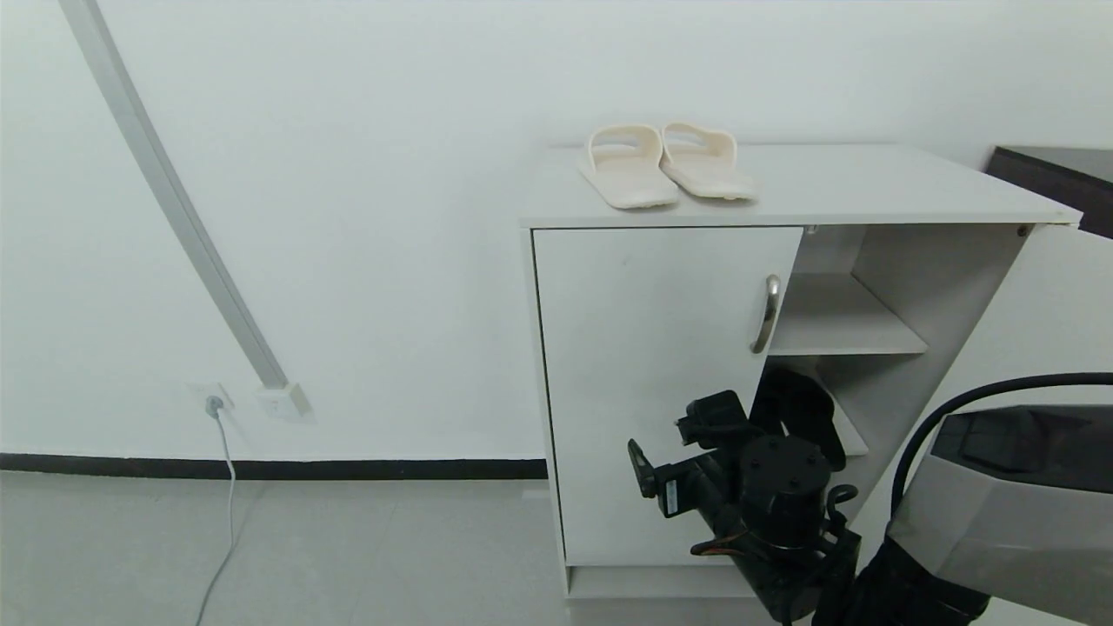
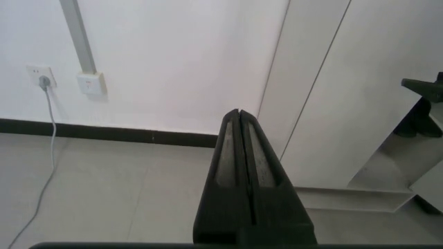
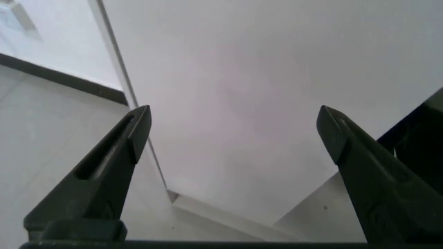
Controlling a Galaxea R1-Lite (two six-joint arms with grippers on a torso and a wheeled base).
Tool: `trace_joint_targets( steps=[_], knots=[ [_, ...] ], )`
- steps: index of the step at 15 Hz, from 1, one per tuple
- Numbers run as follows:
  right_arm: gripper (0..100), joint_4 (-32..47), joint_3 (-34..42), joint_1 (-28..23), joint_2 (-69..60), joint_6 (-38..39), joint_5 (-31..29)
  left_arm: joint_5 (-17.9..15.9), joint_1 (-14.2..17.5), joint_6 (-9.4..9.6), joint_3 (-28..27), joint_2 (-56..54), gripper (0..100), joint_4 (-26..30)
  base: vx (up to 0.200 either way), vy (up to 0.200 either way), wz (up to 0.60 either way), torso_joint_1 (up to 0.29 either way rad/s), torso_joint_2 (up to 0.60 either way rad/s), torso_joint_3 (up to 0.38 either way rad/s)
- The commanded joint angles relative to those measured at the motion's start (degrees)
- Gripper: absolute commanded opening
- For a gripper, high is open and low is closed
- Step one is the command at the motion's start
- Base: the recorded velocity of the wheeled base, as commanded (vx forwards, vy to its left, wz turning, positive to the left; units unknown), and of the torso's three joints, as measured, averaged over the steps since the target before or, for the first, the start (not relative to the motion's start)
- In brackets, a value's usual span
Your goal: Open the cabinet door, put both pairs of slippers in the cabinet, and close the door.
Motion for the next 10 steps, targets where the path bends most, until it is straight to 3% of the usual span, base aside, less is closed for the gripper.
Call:
trace_joint_targets(
  steps=[1, 10],
  knots=[
    [100, -0.05, 0.01, -0.03, 0.08, -0.07, -0.01, 0.02, 0.01, -0.04, 0.01, 0.00, 0, -0.01, 0.000, 0.000, 0.00, 0.149, -0.47, -0.334],
    [100, -0.05, 0.01, -0.21, 0.08, -0.07, -0.01, 0.02, 0.01, -0.04, 0.01, 0.00, 0, -0.01, 0.000, 0.000, 0.00, 0.173, -0.49, -0.318]
  ],
)
